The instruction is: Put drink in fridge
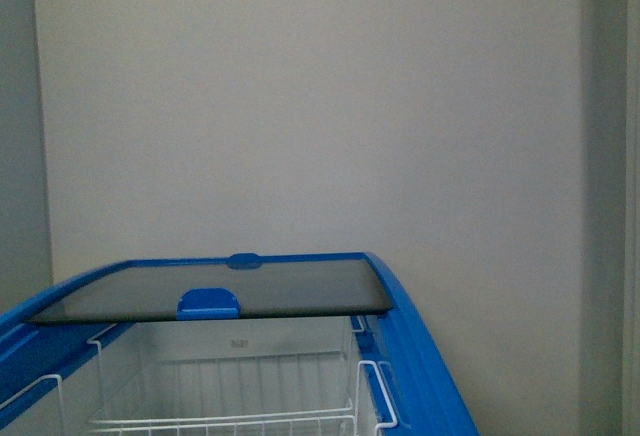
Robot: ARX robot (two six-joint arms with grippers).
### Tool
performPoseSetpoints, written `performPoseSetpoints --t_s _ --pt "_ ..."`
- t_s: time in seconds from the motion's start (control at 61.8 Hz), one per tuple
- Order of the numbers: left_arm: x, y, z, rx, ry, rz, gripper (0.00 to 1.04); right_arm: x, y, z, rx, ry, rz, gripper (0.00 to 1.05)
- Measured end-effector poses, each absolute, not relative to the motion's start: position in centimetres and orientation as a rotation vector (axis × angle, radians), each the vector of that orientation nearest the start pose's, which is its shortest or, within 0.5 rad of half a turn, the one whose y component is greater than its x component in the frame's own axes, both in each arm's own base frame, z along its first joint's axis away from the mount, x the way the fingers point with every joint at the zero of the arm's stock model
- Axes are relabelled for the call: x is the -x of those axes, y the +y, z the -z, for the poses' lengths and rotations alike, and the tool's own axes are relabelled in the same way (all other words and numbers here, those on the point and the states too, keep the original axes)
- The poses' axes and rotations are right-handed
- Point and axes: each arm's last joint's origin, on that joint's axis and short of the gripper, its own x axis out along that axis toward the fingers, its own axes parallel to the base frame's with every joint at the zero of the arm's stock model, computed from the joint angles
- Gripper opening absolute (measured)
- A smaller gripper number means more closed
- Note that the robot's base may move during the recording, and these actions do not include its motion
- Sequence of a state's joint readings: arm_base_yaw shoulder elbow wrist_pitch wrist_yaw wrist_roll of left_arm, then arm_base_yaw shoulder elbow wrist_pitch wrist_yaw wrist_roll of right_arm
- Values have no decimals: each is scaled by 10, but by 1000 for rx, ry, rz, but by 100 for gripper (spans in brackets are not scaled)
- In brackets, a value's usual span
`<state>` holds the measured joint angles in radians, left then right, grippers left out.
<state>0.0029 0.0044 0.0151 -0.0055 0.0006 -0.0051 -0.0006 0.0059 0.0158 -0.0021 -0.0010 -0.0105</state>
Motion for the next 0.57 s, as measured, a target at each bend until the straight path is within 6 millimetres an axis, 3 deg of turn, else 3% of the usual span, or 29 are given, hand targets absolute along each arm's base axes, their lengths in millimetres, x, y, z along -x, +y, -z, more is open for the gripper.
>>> performPoseSetpoints --t_s 0.566 --pt "-97 0 -168 5 -5 -2 97 -97 0 -168 10 -8 0 97"
